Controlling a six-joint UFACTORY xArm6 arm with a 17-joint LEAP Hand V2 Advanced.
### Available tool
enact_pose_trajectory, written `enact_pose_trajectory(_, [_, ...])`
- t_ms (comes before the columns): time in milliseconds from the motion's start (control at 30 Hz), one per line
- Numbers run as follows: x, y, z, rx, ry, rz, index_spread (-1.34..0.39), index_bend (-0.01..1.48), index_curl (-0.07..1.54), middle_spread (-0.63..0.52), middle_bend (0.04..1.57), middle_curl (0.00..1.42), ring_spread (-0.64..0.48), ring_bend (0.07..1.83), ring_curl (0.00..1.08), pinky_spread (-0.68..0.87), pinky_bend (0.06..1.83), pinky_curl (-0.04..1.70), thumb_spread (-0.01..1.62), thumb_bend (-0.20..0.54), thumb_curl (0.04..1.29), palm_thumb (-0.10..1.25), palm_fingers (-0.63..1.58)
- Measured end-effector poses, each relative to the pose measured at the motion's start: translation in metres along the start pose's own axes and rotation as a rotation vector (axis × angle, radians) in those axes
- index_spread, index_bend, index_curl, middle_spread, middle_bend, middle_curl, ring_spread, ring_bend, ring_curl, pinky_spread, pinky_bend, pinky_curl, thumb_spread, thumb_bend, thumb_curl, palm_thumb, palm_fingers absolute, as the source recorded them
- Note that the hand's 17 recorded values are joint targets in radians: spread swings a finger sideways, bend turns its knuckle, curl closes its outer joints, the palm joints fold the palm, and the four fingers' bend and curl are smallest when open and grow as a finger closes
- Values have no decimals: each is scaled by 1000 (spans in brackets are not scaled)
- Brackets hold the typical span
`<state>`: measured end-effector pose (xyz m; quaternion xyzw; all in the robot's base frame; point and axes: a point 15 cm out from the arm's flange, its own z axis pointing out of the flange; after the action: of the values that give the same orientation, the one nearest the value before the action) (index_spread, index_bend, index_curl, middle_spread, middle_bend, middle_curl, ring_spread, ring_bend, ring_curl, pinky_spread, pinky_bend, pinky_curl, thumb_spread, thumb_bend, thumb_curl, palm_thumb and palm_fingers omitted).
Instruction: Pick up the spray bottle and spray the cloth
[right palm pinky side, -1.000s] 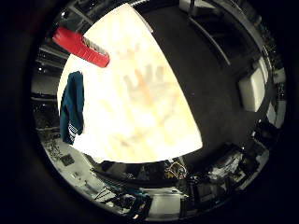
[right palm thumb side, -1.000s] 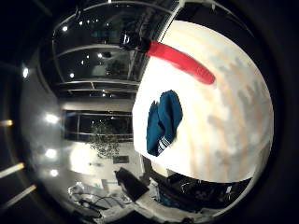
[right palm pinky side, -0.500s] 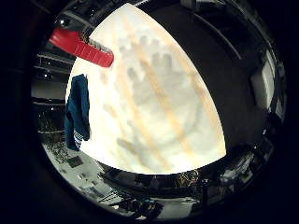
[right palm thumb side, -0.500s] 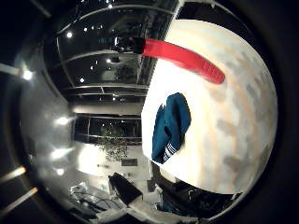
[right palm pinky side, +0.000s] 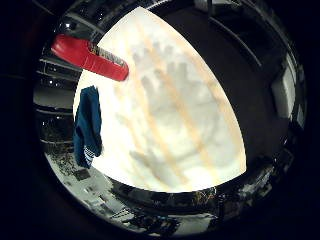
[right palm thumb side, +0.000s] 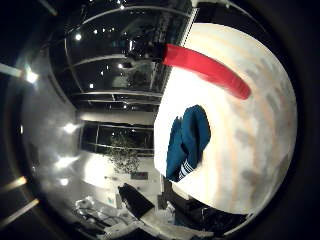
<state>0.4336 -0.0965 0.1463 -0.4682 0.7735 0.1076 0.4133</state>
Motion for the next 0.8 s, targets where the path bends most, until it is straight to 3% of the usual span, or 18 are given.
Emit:
enact_pose_trajectory(133, [-8, -10, 6, 82, -60, -2, -159, 139, 197, 243, 184, 261, 271, 287, 270, 407, 413, 324, 918, -29, 298, 229, -46])
enact_pose_trajectory(800, [-9, -32, 34, 78, -92, 27, -148, 135, 206, 244, 187, 284, 269, 319, 272, 410, 423, 323, 945, -30, 288, 266, -42])
